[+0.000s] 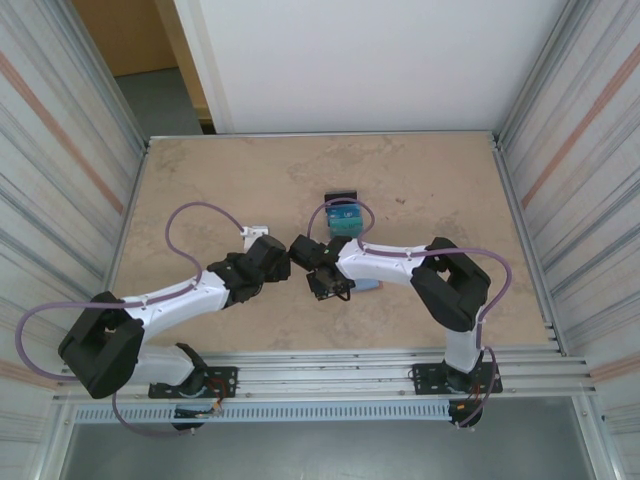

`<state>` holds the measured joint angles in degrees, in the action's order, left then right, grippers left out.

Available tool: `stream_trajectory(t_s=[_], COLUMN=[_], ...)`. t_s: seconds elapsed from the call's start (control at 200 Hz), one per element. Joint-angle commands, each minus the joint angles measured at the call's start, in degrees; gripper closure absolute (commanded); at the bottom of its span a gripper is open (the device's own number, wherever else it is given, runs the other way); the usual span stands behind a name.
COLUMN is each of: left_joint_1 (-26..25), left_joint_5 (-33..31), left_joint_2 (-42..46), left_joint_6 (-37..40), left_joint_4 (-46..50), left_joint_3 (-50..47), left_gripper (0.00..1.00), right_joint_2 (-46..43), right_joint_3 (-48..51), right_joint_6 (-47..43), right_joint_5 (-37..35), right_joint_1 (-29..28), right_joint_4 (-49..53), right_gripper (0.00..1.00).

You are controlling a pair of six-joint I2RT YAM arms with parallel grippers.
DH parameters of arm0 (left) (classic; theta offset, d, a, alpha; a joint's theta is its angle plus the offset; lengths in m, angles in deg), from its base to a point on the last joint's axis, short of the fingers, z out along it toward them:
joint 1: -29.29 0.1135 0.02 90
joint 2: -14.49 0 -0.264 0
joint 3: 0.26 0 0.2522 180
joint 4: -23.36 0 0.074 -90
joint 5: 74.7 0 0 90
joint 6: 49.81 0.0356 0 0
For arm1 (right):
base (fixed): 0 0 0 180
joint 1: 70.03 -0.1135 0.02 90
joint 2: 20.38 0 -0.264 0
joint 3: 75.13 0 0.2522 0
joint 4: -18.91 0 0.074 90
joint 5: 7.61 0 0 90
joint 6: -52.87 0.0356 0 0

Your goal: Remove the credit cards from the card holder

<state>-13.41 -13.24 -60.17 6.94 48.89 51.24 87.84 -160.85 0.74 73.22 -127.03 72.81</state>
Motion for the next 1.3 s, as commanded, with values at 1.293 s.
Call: stream_trajectory(t_s=[1.293], left_joint_1=[-0.2], left_joint_5=[-0.3], left_joint_2=[2.1], left_joint_6=[1.4], left_joint_4=[0.4], left_joint_3=[1.1], left_gripper=[0.01], right_joint_2=[-10.2], right_joint_3=[9.6], right_joint_6=[0.0], right_joint_5=[13.9], right_joint_1=[5.1], right_joint_4=[-11.5], right_gripper=[0.94])
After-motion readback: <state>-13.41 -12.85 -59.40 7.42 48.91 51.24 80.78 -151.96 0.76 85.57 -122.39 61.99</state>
